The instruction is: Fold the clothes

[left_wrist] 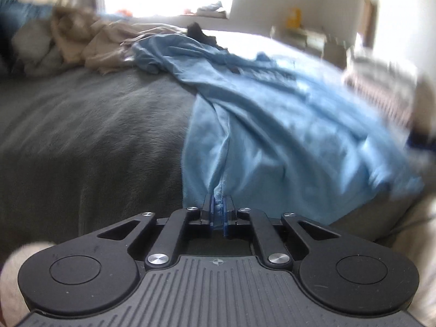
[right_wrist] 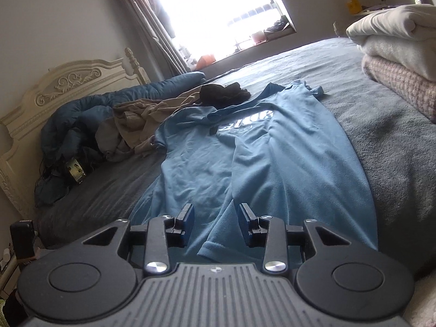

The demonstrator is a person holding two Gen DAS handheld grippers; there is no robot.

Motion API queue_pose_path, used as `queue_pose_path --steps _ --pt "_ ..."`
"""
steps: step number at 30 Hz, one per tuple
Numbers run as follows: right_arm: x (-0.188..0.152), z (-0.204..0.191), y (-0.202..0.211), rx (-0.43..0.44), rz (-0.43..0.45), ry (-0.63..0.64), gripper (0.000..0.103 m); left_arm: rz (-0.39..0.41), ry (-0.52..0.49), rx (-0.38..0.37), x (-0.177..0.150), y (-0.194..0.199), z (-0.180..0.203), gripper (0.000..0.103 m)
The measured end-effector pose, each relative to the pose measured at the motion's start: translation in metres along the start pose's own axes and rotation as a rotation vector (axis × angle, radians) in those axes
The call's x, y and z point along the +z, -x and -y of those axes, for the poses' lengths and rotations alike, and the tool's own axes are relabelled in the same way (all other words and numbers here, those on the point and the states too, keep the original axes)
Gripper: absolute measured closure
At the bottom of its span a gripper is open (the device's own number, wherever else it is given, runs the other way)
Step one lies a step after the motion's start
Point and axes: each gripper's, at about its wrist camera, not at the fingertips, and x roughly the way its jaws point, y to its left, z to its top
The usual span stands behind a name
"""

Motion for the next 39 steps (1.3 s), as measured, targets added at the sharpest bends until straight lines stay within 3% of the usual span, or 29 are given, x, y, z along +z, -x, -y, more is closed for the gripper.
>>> queue_pose_path --steps 5,8,10,16,20,23,26,28,30,31,33,36,39 --pt "0.003 0.003 0.004 -0.038 0.030 0.008 0.064 0.063 0.355 -0.224 0.005 0.039 -0.052 0.099" --pt "0.005 0.022 0.007 -0.108 0.044 -0.047 0.064 0.056 0.530 -0.246 -0.004 0.037 -0.084 0.099" --pt "0.004 0.038 0.012 -0.168 0.053 -0.103 0.064 0.045 0.594 -0.217 -0.012 0.034 -0.098 0.099" --pt "-0.002 0.072 0.031 -0.330 0.047 -0.217 0.063 0.045 0.589 -0.155 -0.020 0.032 -0.100 0.099" --pt "-0.007 0.082 0.032 -0.355 0.029 -0.194 0.060 0.072 0.586 -0.128 -0.014 0.034 -0.102 0.099" --pt "-0.009 0.085 0.023 -0.361 0.012 -0.162 0.050 0.092 0.584 -0.107 -0.010 0.035 -0.104 0.099" --pt "-0.007 0.089 0.007 -0.363 0.001 -0.107 0.050 0.105 0.588 -0.090 -0.007 0.038 -0.110 0.099" --pt "-0.005 0.091 0.002 -0.360 -0.006 -0.094 0.060 0.109 0.605 -0.113 -0.005 0.043 -0.109 0.099" --pt "0.000 0.091 0.006 -0.351 0.003 -0.096 0.102 0.114 0.623 -0.136 -0.004 0.048 -0.108 0.099" --pt "0.003 0.091 0.008 -0.346 0.009 -0.098 0.101 0.116 0.632 -0.147 -0.003 0.050 -0.107 0.099" --pt "0.019 0.093 0.039 -0.280 0.107 -0.169 0.102 0.120 0.650 -0.170 -0.002 0.055 -0.107 0.099" --pt "0.042 0.092 0.079 -0.247 0.217 -0.179 0.103 0.126 0.676 -0.205 0.000 0.062 -0.105 0.099" --pt "0.049 0.102 0.080 -0.307 0.194 -0.167 0.103 0.101 0.692 -0.239 -0.010 0.061 -0.101 0.099"
